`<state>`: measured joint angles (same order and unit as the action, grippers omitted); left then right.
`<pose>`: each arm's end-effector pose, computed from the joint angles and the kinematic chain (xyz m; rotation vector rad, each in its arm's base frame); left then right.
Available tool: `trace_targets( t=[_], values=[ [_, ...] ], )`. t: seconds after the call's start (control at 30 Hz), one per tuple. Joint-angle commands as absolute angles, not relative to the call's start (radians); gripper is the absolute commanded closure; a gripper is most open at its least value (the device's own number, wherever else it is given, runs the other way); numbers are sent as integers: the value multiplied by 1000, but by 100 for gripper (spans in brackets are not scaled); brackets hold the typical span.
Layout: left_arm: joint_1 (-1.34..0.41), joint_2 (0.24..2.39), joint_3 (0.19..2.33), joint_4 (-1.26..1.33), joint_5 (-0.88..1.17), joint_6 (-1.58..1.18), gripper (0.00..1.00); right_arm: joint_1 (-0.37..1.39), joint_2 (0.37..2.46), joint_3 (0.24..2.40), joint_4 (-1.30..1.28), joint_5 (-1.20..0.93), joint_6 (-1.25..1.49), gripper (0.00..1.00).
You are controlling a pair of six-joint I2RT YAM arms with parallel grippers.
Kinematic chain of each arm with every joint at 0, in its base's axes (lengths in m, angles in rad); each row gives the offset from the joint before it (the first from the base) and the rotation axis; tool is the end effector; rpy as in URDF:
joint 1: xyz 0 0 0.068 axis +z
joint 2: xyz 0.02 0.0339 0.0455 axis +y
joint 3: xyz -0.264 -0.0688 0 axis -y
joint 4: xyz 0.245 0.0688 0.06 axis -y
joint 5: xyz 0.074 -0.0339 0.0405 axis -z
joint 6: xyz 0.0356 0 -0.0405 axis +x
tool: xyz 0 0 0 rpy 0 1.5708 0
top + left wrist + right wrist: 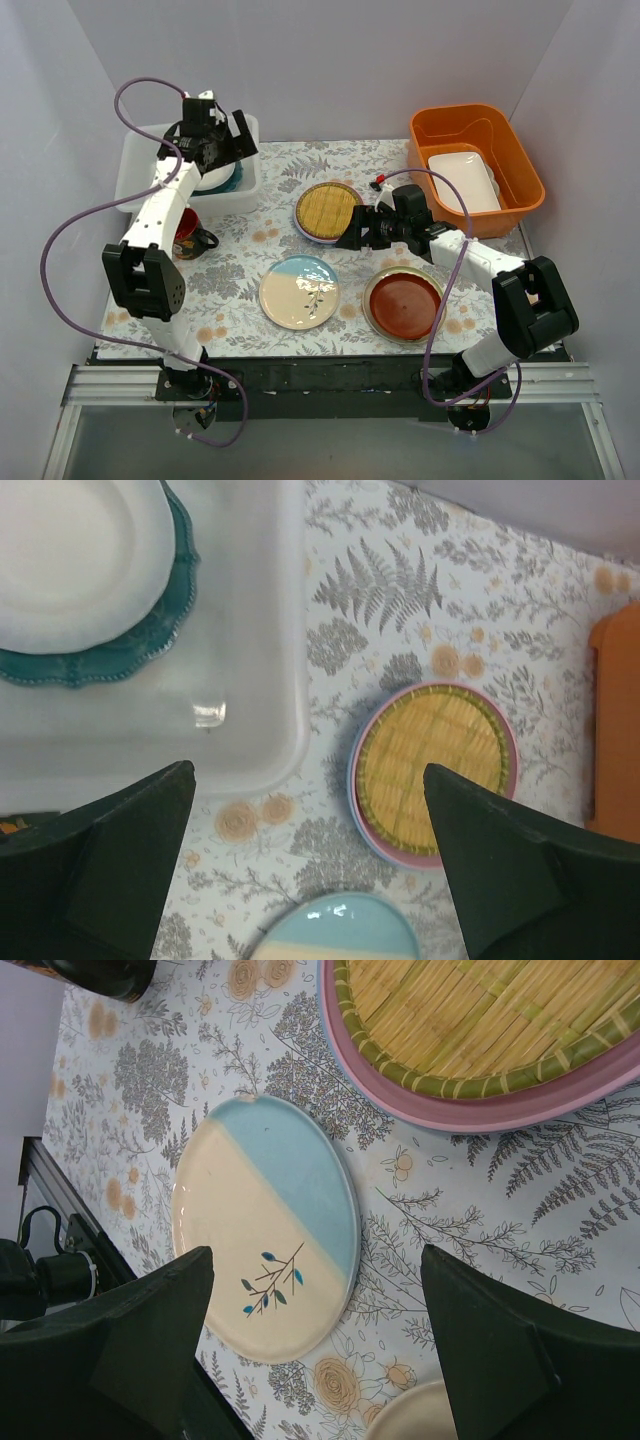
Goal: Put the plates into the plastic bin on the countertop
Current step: Pick up the plate at the center of the board.
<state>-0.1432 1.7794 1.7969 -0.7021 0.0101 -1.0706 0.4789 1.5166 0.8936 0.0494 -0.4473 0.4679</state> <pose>0.3993 -0.0579 0.3667 -1.0418 2.0959 -0.6432 0.2847 0.1652 0.2253 -0.2903 2.2425 1.0113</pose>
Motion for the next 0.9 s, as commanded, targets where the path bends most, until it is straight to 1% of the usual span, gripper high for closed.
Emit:
trace_targets(
  t=[0.0, 0.3, 0.4, 0.67, 0.87],
  values=[
    [-184, 1635, 1703, -707, 89, -1083, 2, 477, 1486, 899, 57, -456, 468, 9],
    [-219, 1487, 1490, -703, 132, -1107, 2, 477, 1486, 893, 60, -460, 474, 9],
    [-222, 1445, 1445, -707, 176, -1118, 2, 479, 1491, 893, 61, -465, 474, 9],
    [-235, 1293, 1185, -658, 241, -1203, 2, 477, 1502, 881, 72, -474, 477, 9],
    [-244, 1184, 1034, -638, 253, -1242, 2, 479, 1519, 873, 89, -495, 480, 11]
  ],
)
